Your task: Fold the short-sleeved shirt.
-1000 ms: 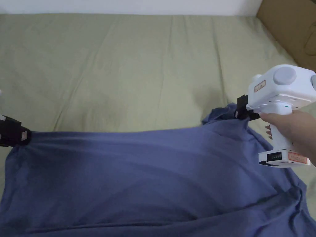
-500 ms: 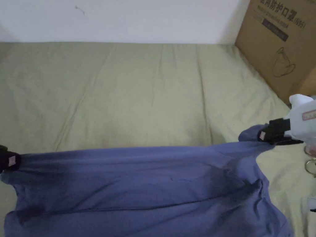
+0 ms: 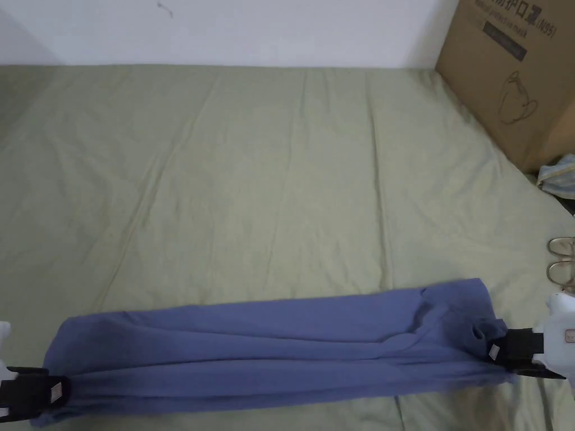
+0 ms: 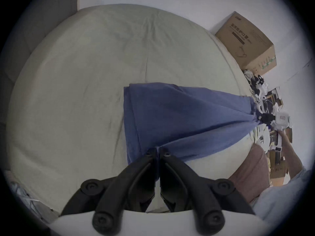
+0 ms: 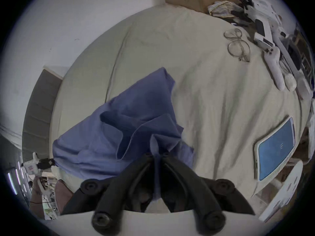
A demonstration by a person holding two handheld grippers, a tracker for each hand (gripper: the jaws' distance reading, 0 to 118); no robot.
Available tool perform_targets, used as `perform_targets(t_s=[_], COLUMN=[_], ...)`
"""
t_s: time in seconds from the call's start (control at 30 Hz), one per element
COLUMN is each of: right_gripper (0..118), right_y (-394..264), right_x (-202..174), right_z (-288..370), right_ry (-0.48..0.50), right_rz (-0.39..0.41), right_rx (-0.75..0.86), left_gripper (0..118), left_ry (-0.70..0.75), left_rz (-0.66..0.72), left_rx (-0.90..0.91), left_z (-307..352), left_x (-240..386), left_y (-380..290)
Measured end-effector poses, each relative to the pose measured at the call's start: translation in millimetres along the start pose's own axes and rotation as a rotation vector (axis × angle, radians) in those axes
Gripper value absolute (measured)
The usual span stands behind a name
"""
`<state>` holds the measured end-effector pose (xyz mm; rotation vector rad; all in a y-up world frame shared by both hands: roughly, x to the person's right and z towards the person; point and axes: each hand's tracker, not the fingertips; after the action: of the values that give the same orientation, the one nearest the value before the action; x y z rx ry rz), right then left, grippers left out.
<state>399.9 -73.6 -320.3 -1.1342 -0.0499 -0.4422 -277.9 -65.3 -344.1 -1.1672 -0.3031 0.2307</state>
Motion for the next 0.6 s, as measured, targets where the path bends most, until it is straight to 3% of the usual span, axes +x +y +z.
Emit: perform_targets(t_s=[0.03, 0.07, 0.1, 0.13, 0.17, 0.3, 0.5, 0.53, 0.57, 0.6], right_gripper=[20, 39, 76, 100, 105, 105, 105, 105, 103, 89], right_y=[-1.6, -3.3, -4.3, -2.5, -3.7, -3.4, -10.0, -9.7, -12.9, -15.8], right_x=[-4.4, -9.8, -16.4, -22.0, -29.2, -71.4, -157.4, -165.1, -177.2, -187.1], right_z=[2.0, 5.5, 9.2, 14.3, 22.2, 53.7, 72.5, 68.1, 66.4, 63.3], right_ry=[-0.029, -0.085, -0.145, -0.225, -0.261, -0.258, -0.153, -0.142, -0.143, -0.144], right_rz=[0.016, 0.042, 0.066, 0.087, 0.099, 0.113, 0.239, 0.235, 0.238, 0.245], right_rx=[0.025, 0.058, 0.082, 0.121, 0.172, 0.313, 0.397, 0.414, 0.433, 0.451], left_gripper=[12, 30, 74, 102, 116, 117, 115, 110, 97, 62], left_ry=[0.002, 0.009, 0.047, 0.062, 0.059, 0.099, 0.232, 0.241, 0.247, 0.24], left_rz=[0.016, 0.019, 0.003, -0.012, -0.021, -0.016, -0.144, -0.156, -0.162, -0.165], left_rx=[0.019, 0.041, 0.078, 0.115, 0.157, 0.342, 0.439, 0.448, 0.463, 0.462], left_z=[1.7, 4.1, 8.3, 12.5, 19.0, 48.1, 61.2, 60.3, 59.3, 57.1], left_x=[0.5, 1.5, 4.7, 7.6, 12.4, 48.0, 118.9, 126.8, 135.0, 142.1], left_y=[-1.4, -2.7, -3.6, -6.0, -7.7, 2.8, 22.0, 23.8, 24.5, 25.6])
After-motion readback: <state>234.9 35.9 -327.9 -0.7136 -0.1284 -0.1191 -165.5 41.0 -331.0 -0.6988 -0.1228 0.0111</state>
